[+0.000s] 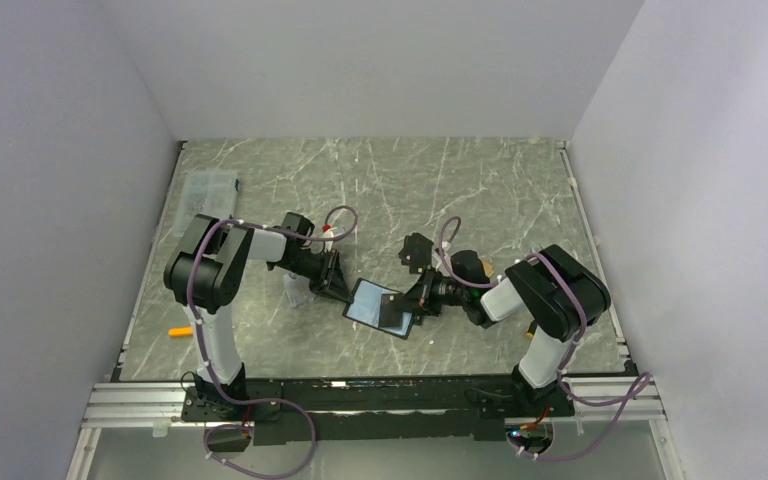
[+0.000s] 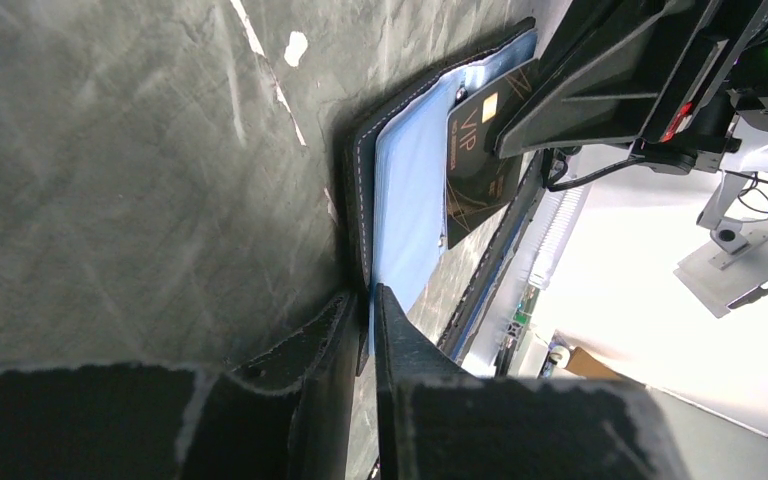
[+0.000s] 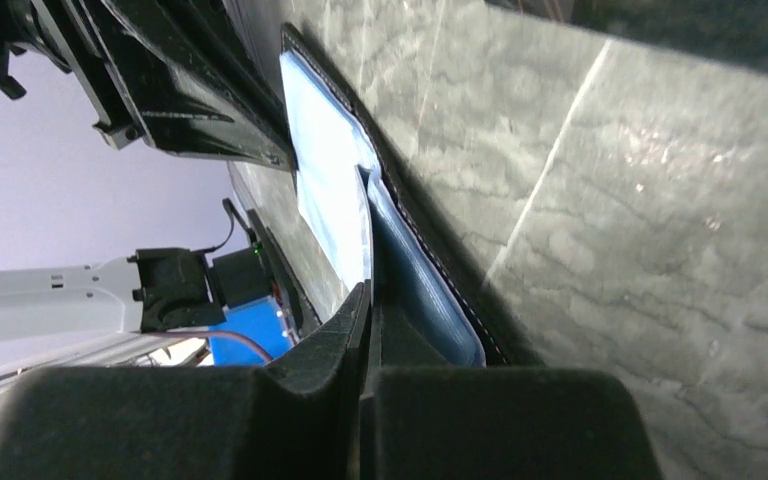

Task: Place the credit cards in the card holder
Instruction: Insert the credit card into the card holder.

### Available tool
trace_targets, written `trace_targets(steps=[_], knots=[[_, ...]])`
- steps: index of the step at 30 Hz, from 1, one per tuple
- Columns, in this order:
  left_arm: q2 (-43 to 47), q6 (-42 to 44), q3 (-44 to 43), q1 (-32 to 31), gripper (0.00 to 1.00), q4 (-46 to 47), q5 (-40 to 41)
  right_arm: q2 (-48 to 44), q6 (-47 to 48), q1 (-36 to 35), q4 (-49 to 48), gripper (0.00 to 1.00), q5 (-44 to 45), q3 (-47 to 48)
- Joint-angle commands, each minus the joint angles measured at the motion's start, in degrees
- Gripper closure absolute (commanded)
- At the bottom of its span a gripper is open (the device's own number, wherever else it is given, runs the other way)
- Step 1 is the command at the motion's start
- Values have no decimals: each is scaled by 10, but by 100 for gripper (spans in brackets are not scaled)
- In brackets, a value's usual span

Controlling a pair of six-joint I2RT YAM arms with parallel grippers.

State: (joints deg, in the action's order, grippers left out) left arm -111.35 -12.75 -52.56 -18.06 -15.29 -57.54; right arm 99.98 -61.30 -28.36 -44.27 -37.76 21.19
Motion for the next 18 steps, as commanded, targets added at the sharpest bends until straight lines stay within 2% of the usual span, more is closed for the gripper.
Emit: trace_targets(steps=[1, 10, 18], knots=[[2, 29, 8, -2, 84, 9, 61, -5, 6, -6, 3, 100, -26, -17], [7, 23, 11, -9, 84, 7, 57, 48, -14, -15, -54, 100, -43, 8], [10, 17, 15, -9, 83, 7, 54, 64, -33, -19, -80, 100, -7, 0]])
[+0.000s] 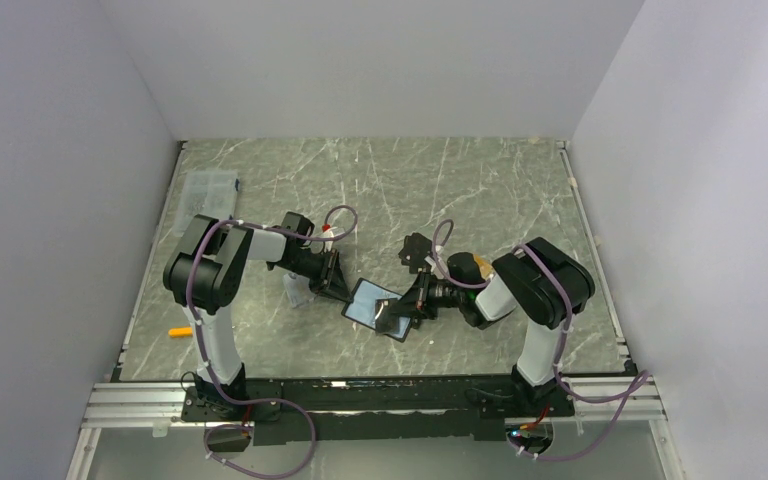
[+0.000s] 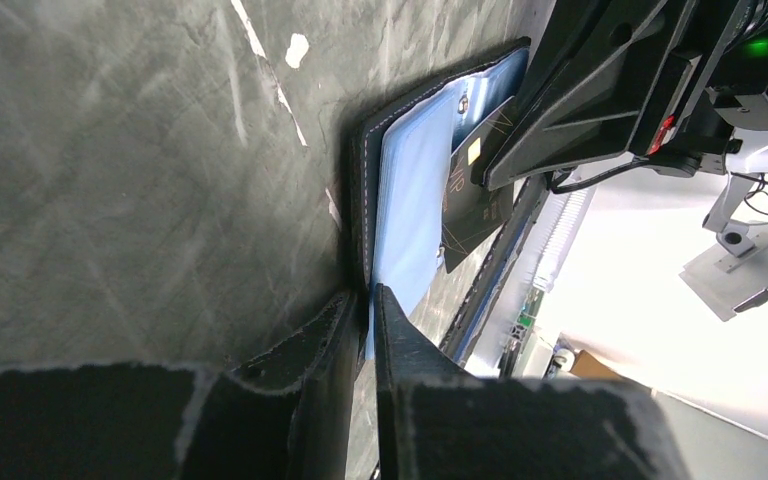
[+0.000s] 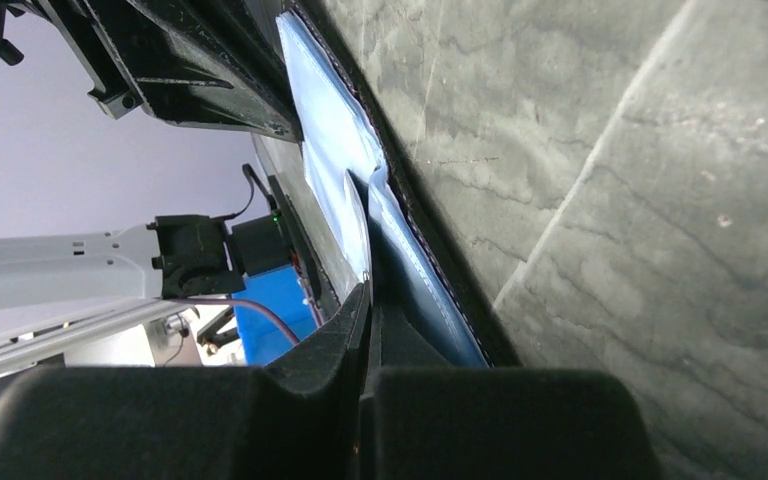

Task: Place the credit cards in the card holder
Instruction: Insert the credit card into the card holder.

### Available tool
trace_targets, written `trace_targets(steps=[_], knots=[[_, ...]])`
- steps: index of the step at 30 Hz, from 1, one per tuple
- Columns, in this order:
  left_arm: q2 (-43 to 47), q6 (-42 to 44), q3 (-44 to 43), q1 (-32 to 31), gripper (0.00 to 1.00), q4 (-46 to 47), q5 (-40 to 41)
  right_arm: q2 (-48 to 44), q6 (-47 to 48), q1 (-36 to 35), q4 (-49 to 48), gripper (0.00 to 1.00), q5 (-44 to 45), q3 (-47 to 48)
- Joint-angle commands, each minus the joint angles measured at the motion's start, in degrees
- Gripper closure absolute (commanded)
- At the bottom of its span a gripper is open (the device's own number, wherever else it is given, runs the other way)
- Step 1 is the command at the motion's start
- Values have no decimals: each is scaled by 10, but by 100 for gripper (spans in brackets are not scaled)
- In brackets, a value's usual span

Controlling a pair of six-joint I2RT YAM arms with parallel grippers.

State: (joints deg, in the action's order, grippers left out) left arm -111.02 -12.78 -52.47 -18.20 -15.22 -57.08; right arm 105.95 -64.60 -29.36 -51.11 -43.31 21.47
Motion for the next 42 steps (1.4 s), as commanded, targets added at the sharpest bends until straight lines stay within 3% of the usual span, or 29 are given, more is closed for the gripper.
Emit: trace_targets(steps=[1, 10, 23, 42], knots=[[8, 17, 15, -8, 83, 6, 49, -1, 3, -9, -6, 100, 55, -4], [10, 15, 21, -22, 83, 7, 42, -17, 0, -9, 7, 100, 111, -5], [7, 19, 17, -22, 83, 2, 39, 39, -64, 3, -60, 100, 64, 8], [23, 18, 23, -24, 84, 11, 47, -3, -69, 14, 61, 100, 51, 36]])
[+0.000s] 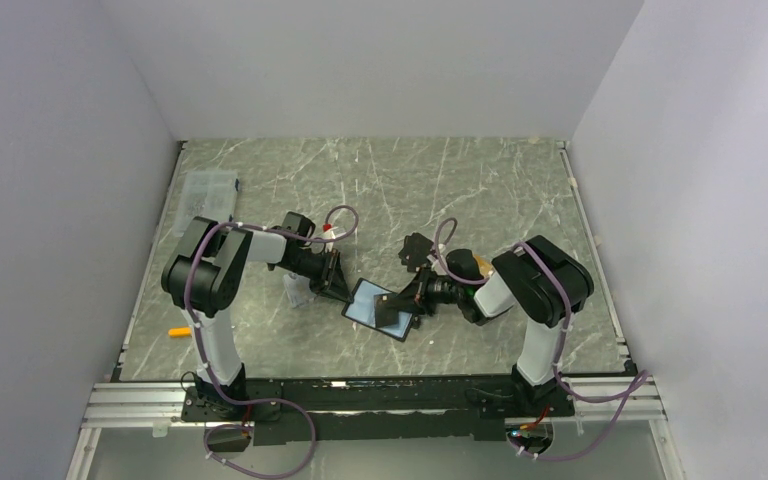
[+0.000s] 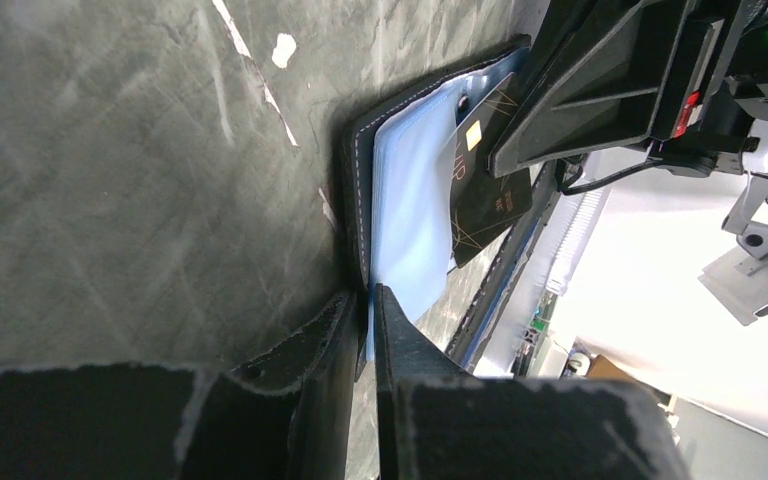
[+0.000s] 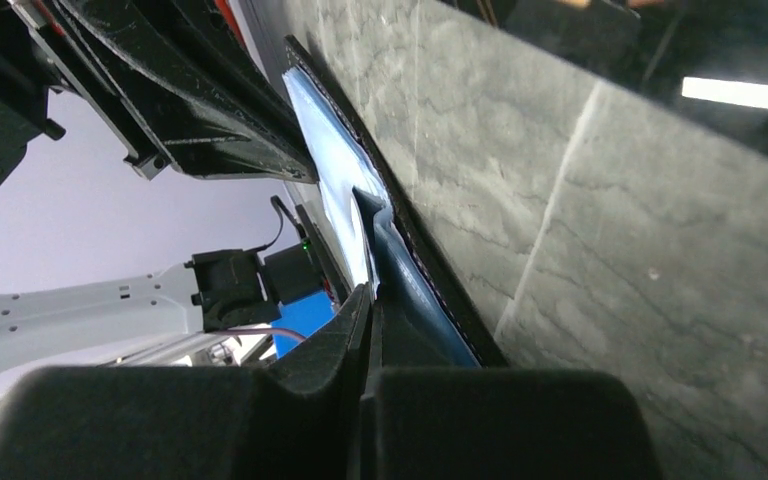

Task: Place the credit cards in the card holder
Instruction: Insert the credit card into the card holder.

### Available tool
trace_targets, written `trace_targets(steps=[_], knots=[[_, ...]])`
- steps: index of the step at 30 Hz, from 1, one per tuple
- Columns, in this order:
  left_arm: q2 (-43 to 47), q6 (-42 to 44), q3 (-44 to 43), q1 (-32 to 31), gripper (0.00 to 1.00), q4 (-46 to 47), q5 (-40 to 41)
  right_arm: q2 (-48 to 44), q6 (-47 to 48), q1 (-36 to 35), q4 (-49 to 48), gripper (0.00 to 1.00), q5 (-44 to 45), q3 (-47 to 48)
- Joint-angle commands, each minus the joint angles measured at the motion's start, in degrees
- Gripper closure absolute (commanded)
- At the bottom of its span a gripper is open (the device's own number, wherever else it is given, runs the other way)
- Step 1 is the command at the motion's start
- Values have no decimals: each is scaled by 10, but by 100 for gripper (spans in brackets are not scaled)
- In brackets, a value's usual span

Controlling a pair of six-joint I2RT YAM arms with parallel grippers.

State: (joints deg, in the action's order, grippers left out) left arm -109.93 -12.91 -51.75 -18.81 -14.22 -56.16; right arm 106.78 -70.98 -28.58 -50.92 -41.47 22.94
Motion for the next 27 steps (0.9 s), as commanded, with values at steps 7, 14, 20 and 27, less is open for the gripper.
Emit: trace_targets(steps=[7, 14, 20, 27], knots=[[13, 21, 16, -18, 84, 0, 42, -30, 1, 6, 77, 100, 37, 20], [27, -6, 29, -18, 83, 16, 20, -46, 14, 0, 69, 100, 64, 1], [30, -42, 50, -25, 83, 59, -7, -65, 24, -29, 79, 100, 105, -10], [23, -38, 47, -29, 82, 54, -12, -70, 39, -47, 88, 100, 131, -14]])
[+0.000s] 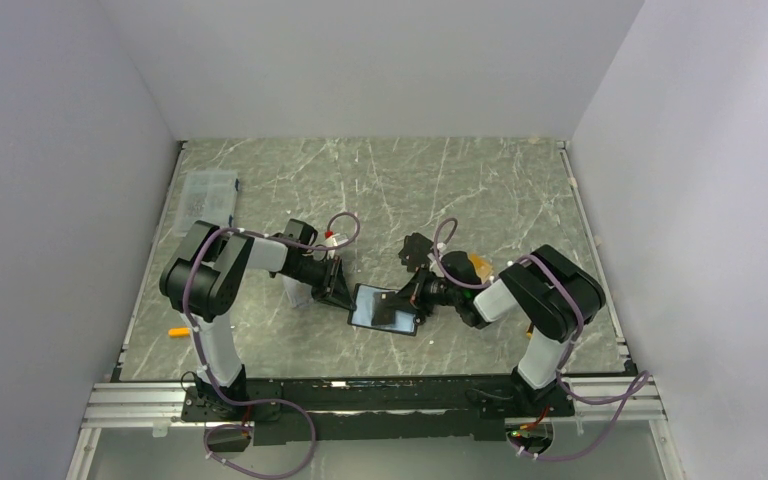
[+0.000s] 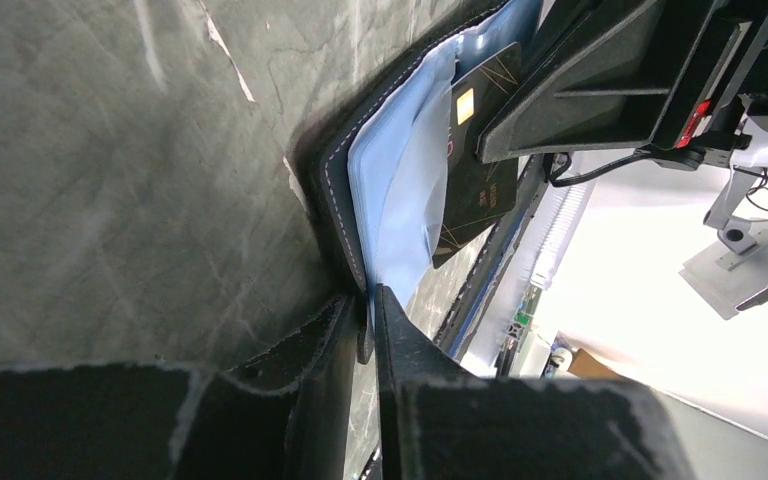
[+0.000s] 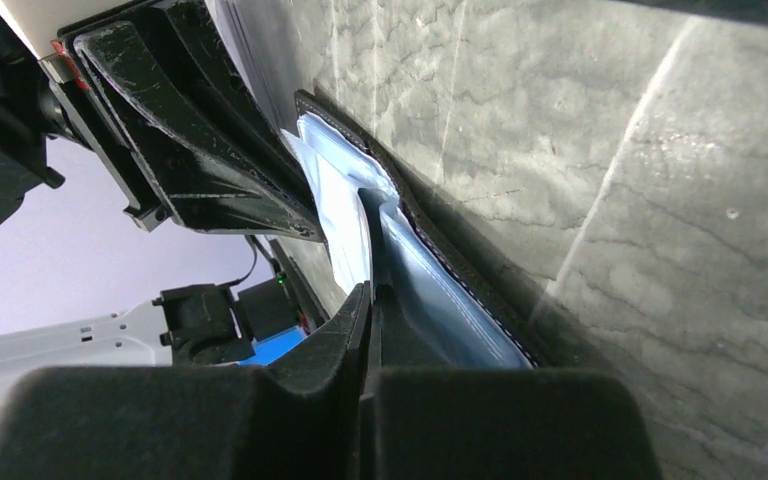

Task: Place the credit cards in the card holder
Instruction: Insert the credit card into the card holder.

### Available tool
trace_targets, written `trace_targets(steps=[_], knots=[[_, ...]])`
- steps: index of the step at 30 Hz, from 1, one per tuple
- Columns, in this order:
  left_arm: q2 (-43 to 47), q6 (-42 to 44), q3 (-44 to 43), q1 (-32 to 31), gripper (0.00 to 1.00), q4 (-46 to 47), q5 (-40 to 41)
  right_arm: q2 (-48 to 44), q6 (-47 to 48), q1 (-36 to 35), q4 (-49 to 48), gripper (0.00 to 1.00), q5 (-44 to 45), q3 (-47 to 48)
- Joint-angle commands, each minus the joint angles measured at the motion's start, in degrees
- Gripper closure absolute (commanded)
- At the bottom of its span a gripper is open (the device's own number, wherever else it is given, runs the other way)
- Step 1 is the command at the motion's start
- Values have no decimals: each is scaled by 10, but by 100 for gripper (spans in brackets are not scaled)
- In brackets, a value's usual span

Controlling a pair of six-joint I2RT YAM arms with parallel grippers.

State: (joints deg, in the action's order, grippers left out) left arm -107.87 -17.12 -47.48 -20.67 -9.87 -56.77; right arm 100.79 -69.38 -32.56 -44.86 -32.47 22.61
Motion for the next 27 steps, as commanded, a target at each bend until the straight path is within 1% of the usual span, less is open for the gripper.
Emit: trace_targets(steps=[1, 6, 10, 12, 20, 24, 27], knots=[[3, 6, 4, -10, 82, 9, -6, -10, 29, -8, 34, 100, 41, -9], [1, 6, 3, -10, 82, 9, -7, -25, 60, -7, 75, 100, 52, -3], [-2, 7, 1, -10, 82, 7, -6, -23, 71, 0, 60, 100, 52, -10], [-5, 8, 0, -11, 82, 6, -6, -24, 86, 5, 68, 100, 51, -6], [-6, 13, -3, -10, 83, 2, -5, -14, 174, 9, 125, 100, 18, 47], [-8, 12, -4, -10, 83, 3, -5, 1, 182, 9, 113, 100, -6, 55], [-8, 11, -3, -10, 83, 3, -4, 7, 176, 9, 98, 100, -7, 48]])
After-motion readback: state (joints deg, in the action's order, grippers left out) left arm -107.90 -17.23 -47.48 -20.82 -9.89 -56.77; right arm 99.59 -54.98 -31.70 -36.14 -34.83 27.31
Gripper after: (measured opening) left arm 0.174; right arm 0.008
